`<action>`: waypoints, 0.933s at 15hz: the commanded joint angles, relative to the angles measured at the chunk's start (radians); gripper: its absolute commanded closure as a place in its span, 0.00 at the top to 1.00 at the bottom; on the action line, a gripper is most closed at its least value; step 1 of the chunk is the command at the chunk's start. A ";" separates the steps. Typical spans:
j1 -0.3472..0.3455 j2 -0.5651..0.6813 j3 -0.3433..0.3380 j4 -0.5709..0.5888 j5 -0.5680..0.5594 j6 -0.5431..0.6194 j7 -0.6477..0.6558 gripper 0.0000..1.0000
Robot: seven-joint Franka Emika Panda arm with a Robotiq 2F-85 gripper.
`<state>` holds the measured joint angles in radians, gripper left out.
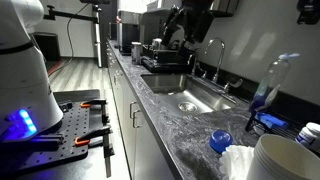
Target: Open the faucet using the faucet handle on the right then close the faucet
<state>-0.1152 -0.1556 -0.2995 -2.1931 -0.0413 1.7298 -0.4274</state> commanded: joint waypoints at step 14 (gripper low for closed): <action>-0.007 0.095 0.144 0.109 0.240 0.208 0.481 1.00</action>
<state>-0.1199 -0.0920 -0.1770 -2.1204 0.1665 1.8681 -0.0766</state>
